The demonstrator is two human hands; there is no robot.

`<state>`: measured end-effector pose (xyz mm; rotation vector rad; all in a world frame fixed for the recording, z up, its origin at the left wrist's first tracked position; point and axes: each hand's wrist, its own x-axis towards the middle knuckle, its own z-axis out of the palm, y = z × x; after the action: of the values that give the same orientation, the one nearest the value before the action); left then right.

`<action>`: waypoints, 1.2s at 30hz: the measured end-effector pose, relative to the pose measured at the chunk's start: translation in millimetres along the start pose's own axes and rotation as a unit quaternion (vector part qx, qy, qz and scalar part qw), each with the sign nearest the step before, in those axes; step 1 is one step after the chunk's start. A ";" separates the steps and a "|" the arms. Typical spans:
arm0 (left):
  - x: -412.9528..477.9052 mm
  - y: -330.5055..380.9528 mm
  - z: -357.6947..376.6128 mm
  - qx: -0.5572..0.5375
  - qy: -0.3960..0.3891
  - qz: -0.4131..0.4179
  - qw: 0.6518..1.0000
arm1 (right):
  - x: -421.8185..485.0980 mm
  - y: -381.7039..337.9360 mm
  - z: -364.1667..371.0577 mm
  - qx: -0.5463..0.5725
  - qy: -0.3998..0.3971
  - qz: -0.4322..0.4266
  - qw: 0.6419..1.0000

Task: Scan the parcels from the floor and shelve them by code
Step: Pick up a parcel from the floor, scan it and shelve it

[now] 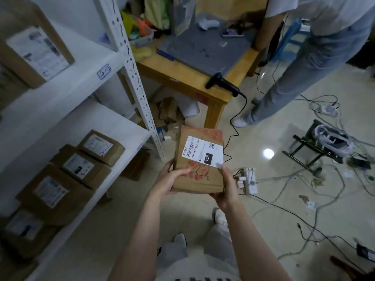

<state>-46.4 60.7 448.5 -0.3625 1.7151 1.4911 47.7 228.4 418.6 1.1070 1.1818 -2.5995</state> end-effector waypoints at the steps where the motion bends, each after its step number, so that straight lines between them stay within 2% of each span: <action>1: 2.9 10.1 3.2 -0.007 0.004 0.006 1.000 | 6.1 -8.0 1.6 -0.025 0.002 0.002 1.000; 7: 33.9 74.5 39.3 -0.071 0.051 0.070 0.994 | 49.1 -83.5 1.5 -0.112 -0.016 0.011 0.994; 11: 47.4 102.0 75.3 -0.195 0.138 0.110 0.965 | 75.2 -137.8 6.3 -0.137 -0.046 0.000 0.990; 14: 51.5 115.7 101.2 -0.257 0.151 0.121 0.947 | 88.3 -162.7 12.0 -0.140 -0.054 -0.009 0.989; 17: 50.9 130.1 125.6 -0.260 0.147 0.123 0.946 | 96.7 -179.7 17.2 -0.146 -0.054 -0.010 0.988; 21: 47.7 153.8 140.3 -0.271 0.146 0.121 0.944 | 103.7 -200.1 27.2 -0.135 -0.111 -0.021 0.984; 24: 49.3 173.7 135.0 -0.294 0.187 0.145 0.926 | 110.5 -213.8 37.7 -0.143 -0.128 -0.029 0.981; 26: 54.7 184.0 127.0 -0.313 0.231 0.146 0.910 | 117.8 -224.8 46.5 -0.137 -0.103 -0.044 0.984; 29: 65.0 193.9 110.9 -0.332 0.281 0.136 0.890 | 135.9 -244.2 53.3 -0.115 -0.021 -0.080 0.990; 32: 73.9 203.0 94.7 -0.315 0.301 0.128 0.891 | 158.6 -261.3 58.5 -0.158 0.051 -0.110 0.980; 36: 93.0 218.9 72.3 -0.280 0.319 0.131 0.896 | 196.2 -276.9 68.9 -0.211 0.102 -0.131 0.963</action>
<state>-225.2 210.7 534.0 -1.0551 1.8270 2.2448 -232.5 416.6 496.0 1.2083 1.9342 -2.2636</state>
